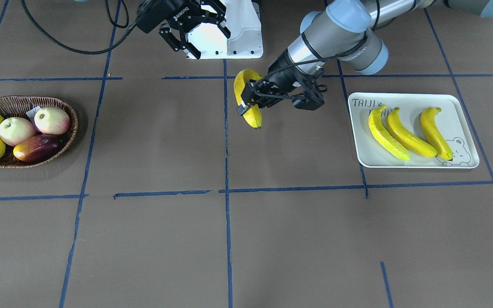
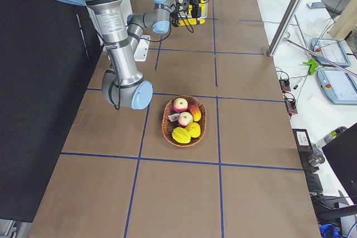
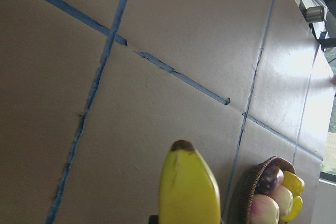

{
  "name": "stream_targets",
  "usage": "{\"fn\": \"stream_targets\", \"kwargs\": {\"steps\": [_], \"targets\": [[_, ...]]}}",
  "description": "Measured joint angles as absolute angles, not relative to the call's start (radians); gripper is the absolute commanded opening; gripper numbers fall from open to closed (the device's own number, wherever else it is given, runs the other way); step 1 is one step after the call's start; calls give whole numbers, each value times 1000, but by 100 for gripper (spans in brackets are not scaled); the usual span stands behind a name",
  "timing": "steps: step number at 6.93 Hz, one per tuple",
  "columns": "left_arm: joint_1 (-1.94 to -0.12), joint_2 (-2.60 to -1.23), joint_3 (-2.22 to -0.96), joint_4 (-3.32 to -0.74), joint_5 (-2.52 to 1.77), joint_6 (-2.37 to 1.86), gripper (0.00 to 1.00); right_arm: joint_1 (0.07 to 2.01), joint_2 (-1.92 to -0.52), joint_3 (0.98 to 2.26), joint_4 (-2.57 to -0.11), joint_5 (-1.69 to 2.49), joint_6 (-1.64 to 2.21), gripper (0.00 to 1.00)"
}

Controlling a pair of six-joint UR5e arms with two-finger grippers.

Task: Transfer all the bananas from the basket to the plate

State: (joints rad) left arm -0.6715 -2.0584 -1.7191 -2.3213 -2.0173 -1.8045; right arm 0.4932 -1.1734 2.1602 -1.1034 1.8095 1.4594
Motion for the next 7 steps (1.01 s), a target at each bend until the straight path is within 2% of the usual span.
{"fn": "stream_targets", "kwargs": {"steps": [2, 4, 5, 7], "targets": [[-760, -1825, -1838, -2226, -2049, -1596, 0, 744, -1248, 2170, -1147, 2058, 1417, 100], [-831, -1561, -1936, -2202, -2052, -1392, 0, 895, -1306, 2165, -1300, 2168, 1208, 100], [-854, -1489, -1939, -2200, -2048, -1324, 0, 935, -1323, 2163, -1398, 2179, 1080, 100], [-885, -1443, -1884, -2199, -2042, -1260, 0, 1020, -1364, 2135, -1511, 2185, 834, 100]]}}
